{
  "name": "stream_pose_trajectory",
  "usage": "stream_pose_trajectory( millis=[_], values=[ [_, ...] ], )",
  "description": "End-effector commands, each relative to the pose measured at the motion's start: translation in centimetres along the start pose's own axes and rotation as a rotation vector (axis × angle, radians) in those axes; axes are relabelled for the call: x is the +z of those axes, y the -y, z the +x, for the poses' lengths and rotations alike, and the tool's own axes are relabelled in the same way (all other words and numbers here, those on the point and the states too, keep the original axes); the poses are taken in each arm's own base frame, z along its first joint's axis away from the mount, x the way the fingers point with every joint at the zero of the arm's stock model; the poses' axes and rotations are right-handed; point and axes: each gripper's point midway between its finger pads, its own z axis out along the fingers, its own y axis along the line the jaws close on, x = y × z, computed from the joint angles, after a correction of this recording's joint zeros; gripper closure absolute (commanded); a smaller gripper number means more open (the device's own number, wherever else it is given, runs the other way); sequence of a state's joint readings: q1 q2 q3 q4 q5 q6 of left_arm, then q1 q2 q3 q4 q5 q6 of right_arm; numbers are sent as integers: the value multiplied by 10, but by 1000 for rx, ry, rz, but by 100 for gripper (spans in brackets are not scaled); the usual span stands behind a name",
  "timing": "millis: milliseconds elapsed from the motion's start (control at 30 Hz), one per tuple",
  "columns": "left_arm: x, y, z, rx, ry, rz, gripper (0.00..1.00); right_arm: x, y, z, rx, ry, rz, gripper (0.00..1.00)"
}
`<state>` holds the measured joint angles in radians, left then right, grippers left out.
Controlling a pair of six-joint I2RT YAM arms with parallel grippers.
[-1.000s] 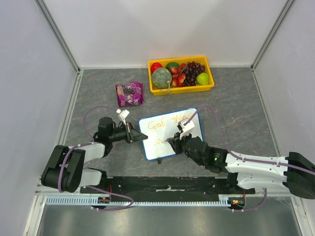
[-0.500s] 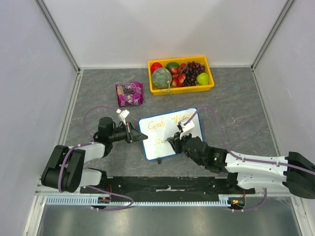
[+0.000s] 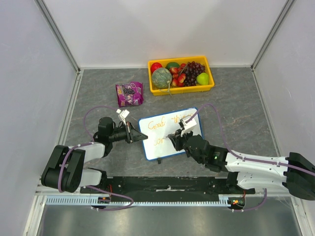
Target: Write a sentence on the whiteboard
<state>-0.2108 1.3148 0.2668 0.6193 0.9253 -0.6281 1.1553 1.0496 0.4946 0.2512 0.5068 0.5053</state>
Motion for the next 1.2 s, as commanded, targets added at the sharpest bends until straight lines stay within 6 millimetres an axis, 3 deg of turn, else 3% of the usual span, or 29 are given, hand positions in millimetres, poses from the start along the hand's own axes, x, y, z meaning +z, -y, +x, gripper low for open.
stream_pose_trajectory(
  millis=[0,633,1167],
  values=[
    [-1,-33,1,-28,34,-163,98,2,11,-23,18,69,60,100],
    [-1,-33,1,-26,33,-164,98,-5,11,28,1,-82,-12,100],
    [-1,-34,1,-29,34,-165,98,0,7,2,10,-17,9,100]
  ],
)
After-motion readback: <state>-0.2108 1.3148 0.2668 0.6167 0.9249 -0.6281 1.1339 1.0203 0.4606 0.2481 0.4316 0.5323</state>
